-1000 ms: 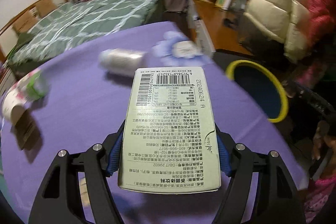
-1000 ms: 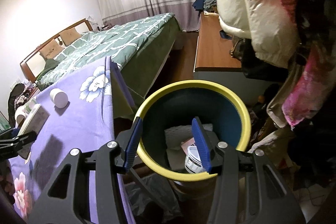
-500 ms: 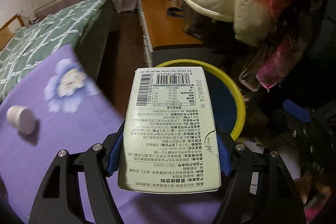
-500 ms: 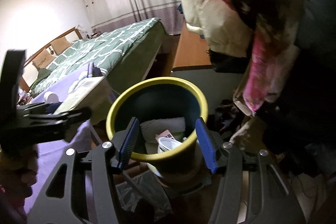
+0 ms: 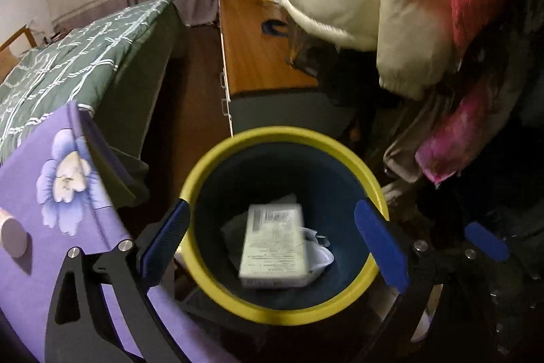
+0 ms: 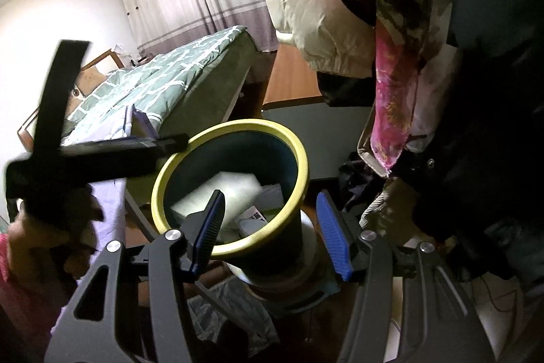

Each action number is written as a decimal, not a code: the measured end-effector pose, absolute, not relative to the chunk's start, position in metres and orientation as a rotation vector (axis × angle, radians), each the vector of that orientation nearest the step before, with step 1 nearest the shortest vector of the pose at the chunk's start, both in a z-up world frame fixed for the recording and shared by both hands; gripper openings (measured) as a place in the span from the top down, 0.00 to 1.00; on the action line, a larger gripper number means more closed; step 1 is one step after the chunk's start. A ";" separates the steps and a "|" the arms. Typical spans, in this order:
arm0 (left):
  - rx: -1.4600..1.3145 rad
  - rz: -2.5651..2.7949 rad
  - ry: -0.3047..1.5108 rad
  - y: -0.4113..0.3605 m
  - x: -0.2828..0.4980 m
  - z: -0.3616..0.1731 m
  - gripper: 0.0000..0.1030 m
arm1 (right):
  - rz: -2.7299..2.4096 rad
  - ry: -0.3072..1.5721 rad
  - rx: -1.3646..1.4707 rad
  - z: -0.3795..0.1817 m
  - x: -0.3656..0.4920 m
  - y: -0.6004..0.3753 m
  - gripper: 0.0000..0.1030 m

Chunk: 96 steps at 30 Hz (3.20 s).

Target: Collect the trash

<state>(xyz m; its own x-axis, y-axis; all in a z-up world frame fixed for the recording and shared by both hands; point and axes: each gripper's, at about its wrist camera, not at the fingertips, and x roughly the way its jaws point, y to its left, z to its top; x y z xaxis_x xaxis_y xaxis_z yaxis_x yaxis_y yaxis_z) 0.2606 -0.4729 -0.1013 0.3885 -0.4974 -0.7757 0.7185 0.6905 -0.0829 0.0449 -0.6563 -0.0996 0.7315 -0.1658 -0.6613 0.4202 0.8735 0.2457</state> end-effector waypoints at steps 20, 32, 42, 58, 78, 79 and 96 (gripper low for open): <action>0.027 -0.347 0.624 -0.150 0.235 -0.035 0.05 | -0.167 0.700 0.263 -0.081 0.096 -0.558 0.48; -0.062 -0.022 0.560 0.026 0.235 -0.050 0.05 | 0.047 0.716 0.141 -0.066 0.153 -0.441 0.48; -0.173 0.160 0.530 0.117 0.231 -0.059 0.05 | 0.287 0.753 0.029 -0.066 0.196 -0.315 0.48; -0.280 0.292 0.479 0.155 0.213 -0.064 0.05 | 0.607 0.800 -0.128 -0.080 0.266 -0.139 0.21; -0.233 0.223 0.544 0.131 0.225 -0.076 0.05 | 0.517 0.876 -0.175 -0.095 0.296 -0.134 0.36; -0.228 0.213 0.550 0.129 0.226 -0.076 0.05 | 0.504 0.872 -0.156 -0.092 0.291 -0.147 0.36; -0.043 -0.293 0.707 -0.024 0.261 -0.068 0.05 | -0.075 0.770 0.094 -0.075 0.197 -0.456 0.35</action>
